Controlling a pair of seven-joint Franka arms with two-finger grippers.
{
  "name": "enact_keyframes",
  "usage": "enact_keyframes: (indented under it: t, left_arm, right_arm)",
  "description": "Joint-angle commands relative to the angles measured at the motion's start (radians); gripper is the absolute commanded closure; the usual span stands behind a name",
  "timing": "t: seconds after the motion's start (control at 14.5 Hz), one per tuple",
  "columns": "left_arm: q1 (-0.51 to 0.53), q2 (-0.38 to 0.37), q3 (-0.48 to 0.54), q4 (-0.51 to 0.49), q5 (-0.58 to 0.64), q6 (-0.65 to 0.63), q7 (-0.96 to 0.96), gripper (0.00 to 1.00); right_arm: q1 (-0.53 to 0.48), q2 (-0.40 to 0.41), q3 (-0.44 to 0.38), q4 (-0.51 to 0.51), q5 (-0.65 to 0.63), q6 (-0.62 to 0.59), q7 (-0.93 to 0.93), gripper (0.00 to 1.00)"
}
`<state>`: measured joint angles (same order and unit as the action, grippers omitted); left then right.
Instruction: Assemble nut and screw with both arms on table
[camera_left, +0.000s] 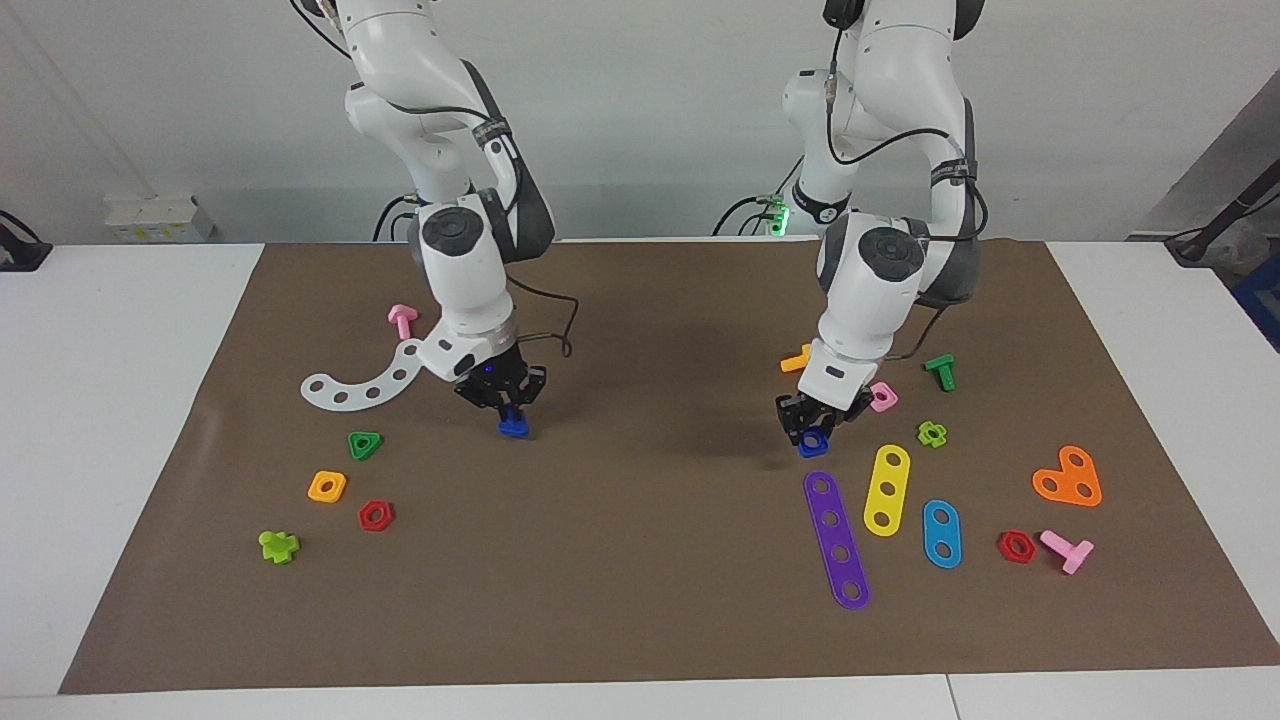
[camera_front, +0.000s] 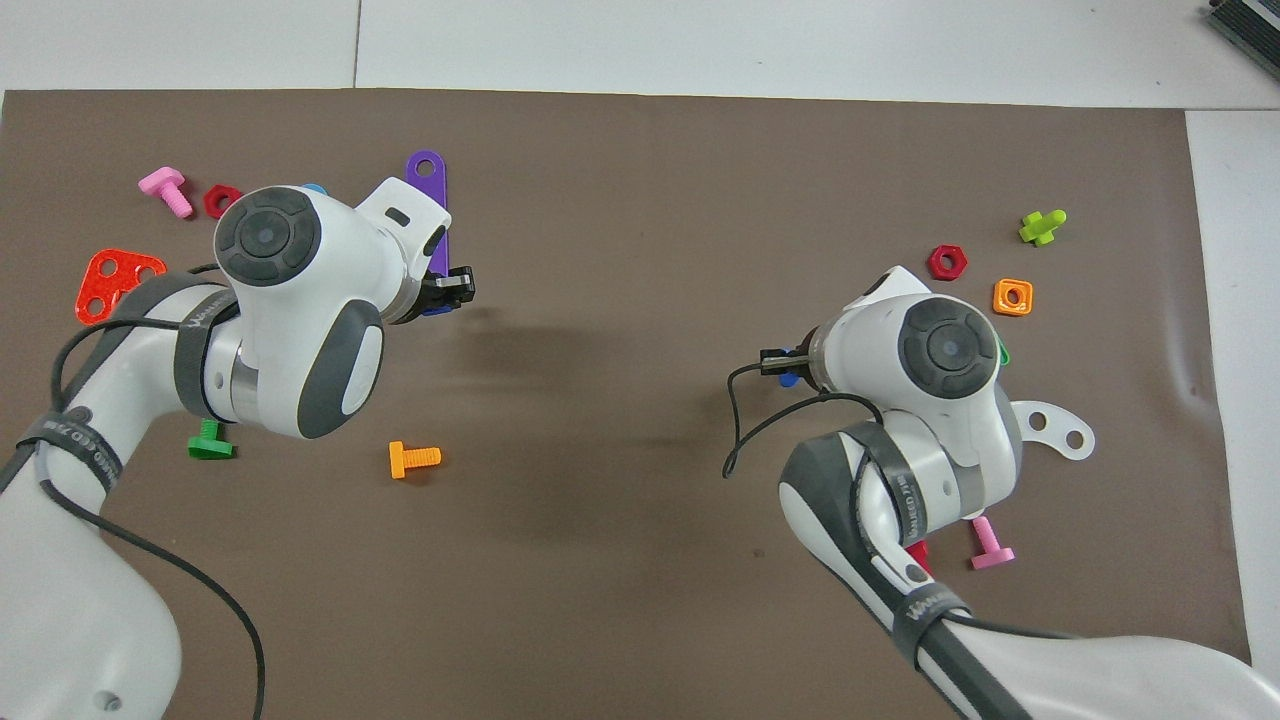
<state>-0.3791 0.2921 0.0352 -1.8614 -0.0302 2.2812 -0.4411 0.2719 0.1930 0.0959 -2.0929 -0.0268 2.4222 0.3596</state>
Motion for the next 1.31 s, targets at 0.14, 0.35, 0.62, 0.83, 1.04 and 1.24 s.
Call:
enact_keyframes:
  t: [0.14, 0.35, 0.62, 0.83, 1.04, 1.24]
  left_arm:
    - [-0.076, 0.009, 0.012, 0.044, -0.017, -0.025, -0.051, 1.00]
    - [-0.138, 0.021, 0.014, 0.073, -0.051, -0.009, -0.126, 1.00]
    - [-0.201, 0.024, 0.014, 0.083, -0.056, 0.024, -0.212, 1.00]
    - [-0.216, 0.041, 0.012, 0.125, -0.071, 0.024, -0.232, 1.00]
    - [-0.228, 0.050, 0.012, 0.139, -0.071, 0.024, -0.252, 1.00]
    - [-0.271, 0.056, 0.012, 0.145, -0.071, 0.030, -0.287, 1.00]
  right_arm:
    - [0.113, 0.028, -0.002, 0.050, 0.007, 0.011, 0.165, 1.00]
    - [0.168, 0.051, -0.004, 0.085, 0.007, 0.009, 0.225, 1.00]
    - [0.237, 0.095, -0.004, 0.137, 0.004, -0.015, 0.298, 1.00]
    - [0.256, 0.106, -0.004, 0.128, -0.024, -0.020, 0.317, 1.00]
    - [0.256, 0.103, -0.004, 0.125, -0.024, -0.044, 0.317, 0.33]
    - [0.236, 0.068, -0.004, 0.123, -0.024, -0.066, 0.305, 0.00]
